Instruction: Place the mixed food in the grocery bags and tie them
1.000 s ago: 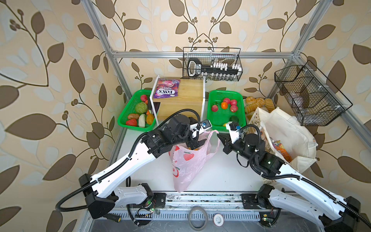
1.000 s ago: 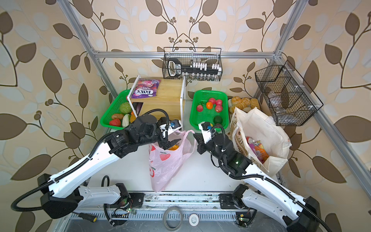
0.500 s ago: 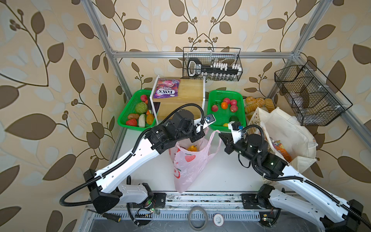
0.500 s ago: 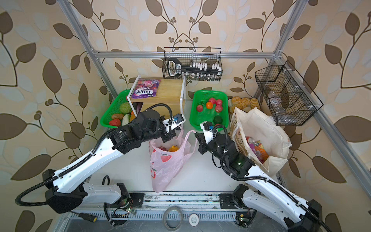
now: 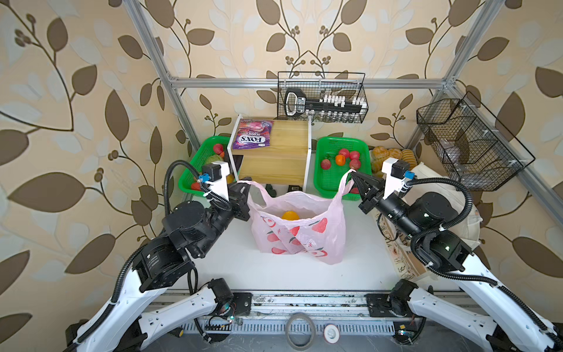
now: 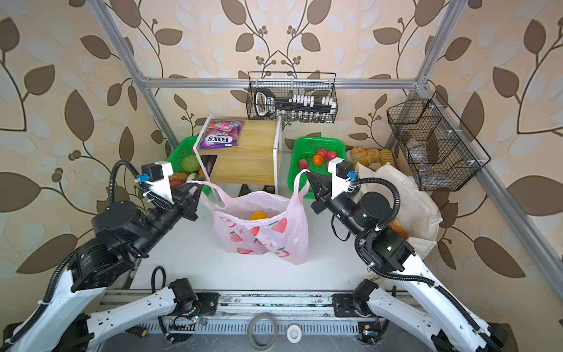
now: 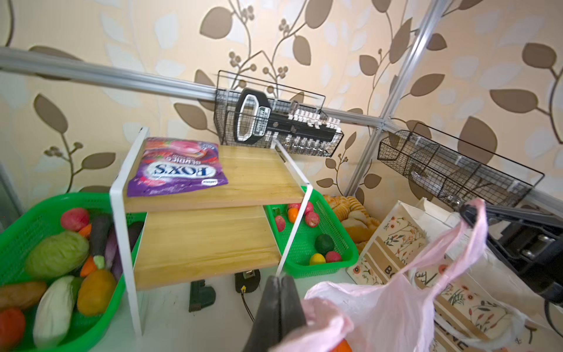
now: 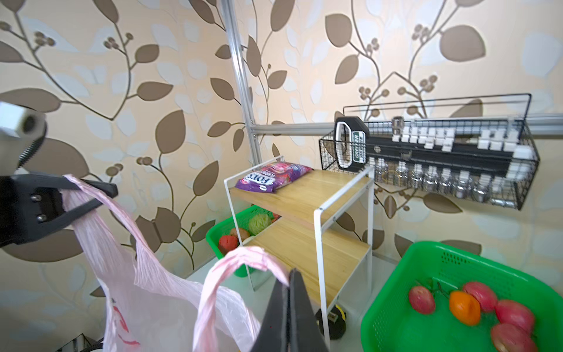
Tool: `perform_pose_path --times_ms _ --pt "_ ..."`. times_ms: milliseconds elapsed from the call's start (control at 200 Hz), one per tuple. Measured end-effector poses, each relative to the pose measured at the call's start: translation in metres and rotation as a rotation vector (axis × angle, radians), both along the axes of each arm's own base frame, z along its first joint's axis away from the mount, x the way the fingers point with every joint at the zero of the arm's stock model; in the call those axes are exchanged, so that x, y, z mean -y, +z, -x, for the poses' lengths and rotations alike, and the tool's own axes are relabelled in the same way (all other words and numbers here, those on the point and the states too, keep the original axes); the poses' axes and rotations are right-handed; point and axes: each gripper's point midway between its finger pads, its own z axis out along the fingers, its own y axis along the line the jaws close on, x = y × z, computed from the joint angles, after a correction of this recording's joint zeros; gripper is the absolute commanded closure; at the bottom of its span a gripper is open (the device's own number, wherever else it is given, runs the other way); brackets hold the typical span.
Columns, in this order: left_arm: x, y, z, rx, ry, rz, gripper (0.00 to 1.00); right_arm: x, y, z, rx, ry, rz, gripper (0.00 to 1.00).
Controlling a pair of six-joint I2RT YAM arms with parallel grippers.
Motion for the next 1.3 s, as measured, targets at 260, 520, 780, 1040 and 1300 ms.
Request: perform_pose_path --times_ms 260,520,780,1040,1300 --pt "0.004 -0.100 0.000 -0.262 0.024 0.015 0.73 -0.051 -0.071 -0.005 -0.101 0.154 0.150 1.00" --pt "0.002 -0.048 0.006 -0.198 -0.010 0.053 0.35 -0.067 -0.078 -0.001 -0.081 0.212 0.196 1.00" --pt "0.030 0.012 0.012 -0.108 -0.169 0.067 0.41 -0.072 -0.068 -0.003 -0.047 0.223 0.201 1.00" --pt "0.139 0.013 -0.007 -0.223 -0.508 -0.039 0.47 -0.075 -0.068 -0.001 -0.041 0.235 0.207 1.00" --pt "0.181 -0.034 -0.016 -0.418 -0.612 -0.139 0.64 -0.074 -0.066 0.001 -0.028 0.235 0.211 1.00"
